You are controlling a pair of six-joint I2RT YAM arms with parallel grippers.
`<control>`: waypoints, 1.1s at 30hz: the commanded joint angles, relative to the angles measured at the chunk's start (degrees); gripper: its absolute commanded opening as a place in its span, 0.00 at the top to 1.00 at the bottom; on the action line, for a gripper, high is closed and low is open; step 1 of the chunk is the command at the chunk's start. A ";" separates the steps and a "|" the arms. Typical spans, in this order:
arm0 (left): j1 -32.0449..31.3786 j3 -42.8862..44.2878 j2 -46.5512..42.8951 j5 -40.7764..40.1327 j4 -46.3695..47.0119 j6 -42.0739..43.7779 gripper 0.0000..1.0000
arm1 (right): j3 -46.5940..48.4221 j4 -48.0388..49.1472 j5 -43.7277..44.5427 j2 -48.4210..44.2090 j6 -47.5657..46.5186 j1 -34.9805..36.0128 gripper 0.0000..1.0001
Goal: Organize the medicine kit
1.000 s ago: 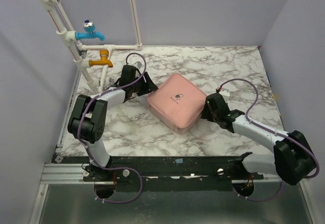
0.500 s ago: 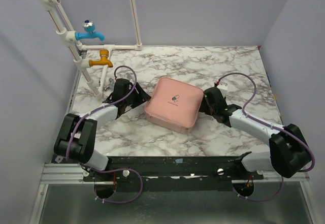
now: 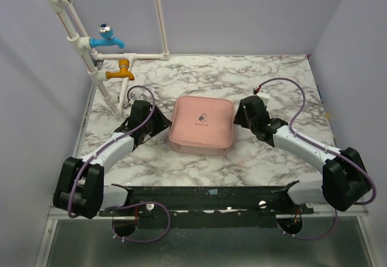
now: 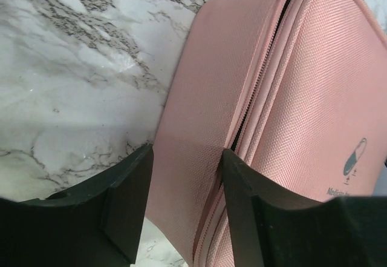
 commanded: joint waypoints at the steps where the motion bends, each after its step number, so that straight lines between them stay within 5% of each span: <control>1: 0.08 -1.71 -3.92 -9.56 -10.70 0.02 0.52 | 2.58 -0.98 2.65 -0.77 -1.08 0.61 0.39; 14: 0.08 -5.61 -22.97 -12.71 -15.44 0.07 0.52 | -0.15 -7.49 -5.93 -12.13 -3.12 0.66 0.38; 28: -0.13 -6.08 -31.01 5.26 -14.28 6.92 0.50 | -5.10 -7.37 -33.84 -17.95 -7.51 0.66 0.38; 33: -1.42 -4.63 -31.22 10.29 -16.19 8.09 0.49 | -6.57 -7.91 -37.29 -16.18 -7.60 2.84 0.38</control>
